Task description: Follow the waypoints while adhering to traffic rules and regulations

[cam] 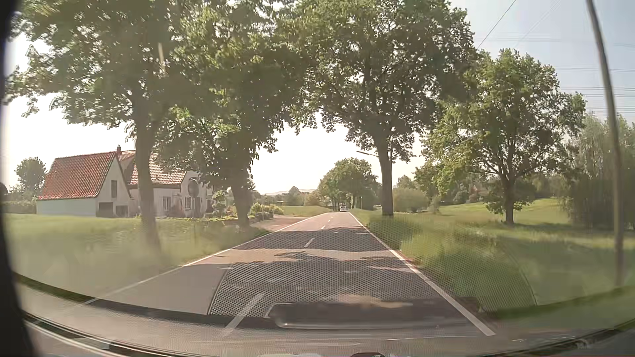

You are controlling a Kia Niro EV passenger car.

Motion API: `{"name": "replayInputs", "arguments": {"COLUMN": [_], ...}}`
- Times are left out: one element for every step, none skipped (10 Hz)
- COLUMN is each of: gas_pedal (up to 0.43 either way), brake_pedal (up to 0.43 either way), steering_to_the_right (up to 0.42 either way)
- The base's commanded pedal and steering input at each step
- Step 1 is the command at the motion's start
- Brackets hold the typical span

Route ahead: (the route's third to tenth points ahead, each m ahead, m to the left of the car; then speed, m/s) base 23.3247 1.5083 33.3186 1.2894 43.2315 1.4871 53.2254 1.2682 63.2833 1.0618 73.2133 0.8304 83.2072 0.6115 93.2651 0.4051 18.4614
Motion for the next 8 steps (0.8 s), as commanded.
{"name": "replayInputs", "arguments": {"gas_pedal": [0.177,0.169,0.169,0.157,0.157,0.157,0.157,0.157], "brake_pedal": [0.0,0.0,0.0,0.0,0.0,0.0,0.0,0.0], "steering_to_the_right": [-0.001,0.001,0.001,0.001,0.001,0.001,0.002,0.002]}}
